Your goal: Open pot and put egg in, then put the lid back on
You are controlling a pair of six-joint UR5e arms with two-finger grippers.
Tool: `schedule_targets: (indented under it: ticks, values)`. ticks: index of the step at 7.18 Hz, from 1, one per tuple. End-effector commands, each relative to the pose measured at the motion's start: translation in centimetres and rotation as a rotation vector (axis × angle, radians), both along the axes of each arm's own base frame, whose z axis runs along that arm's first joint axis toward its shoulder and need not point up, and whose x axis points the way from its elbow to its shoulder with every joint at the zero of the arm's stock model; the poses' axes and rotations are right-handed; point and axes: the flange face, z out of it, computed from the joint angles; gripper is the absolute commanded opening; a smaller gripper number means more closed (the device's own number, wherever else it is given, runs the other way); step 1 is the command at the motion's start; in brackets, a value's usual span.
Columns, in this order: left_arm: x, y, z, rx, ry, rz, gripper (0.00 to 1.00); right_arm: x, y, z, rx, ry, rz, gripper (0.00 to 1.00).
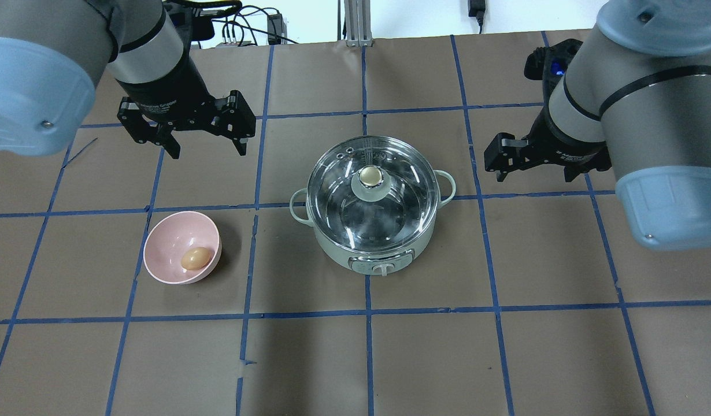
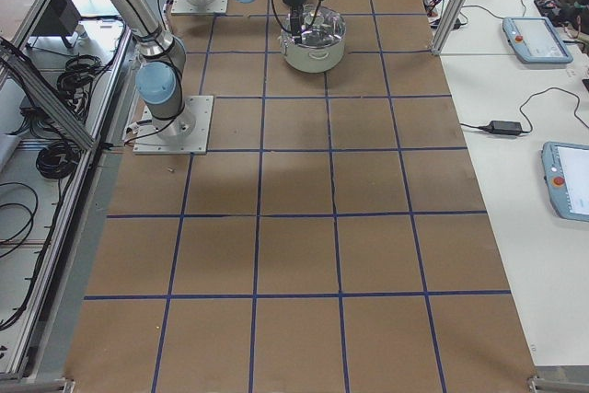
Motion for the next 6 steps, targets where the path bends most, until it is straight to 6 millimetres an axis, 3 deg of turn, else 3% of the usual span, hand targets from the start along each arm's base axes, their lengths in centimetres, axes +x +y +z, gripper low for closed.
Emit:
schedule_targets:
  ticks: [1, 4, 5, 6]
  values:
    - [0.0, 0.4, 0.3, -0.005, 0.0, -0.002, 1.0, -0.1, 0.0, 0.0, 0.0, 0.001, 0.002, 1.0]
    - [0.5, -0.2, 0.0, -0.007, -0.001, -0.012, 1.0, 0.1, 0.1, -0.2, 0.005, -0.002, 0.008, 1.0]
    - [1.0, -0.4, -0.2, -0.001, -0.007, -0.091, 1.0, 0.7, 0.1, 0.1, -0.004, -0.013, 0.016, 1.0]
    - [2.8, -1.2, -0.6, 0.008, -0.005, -0.114, 1.0, 0.8, -0.2, 0.0, -0.015, -0.02, 0.007, 1.0]
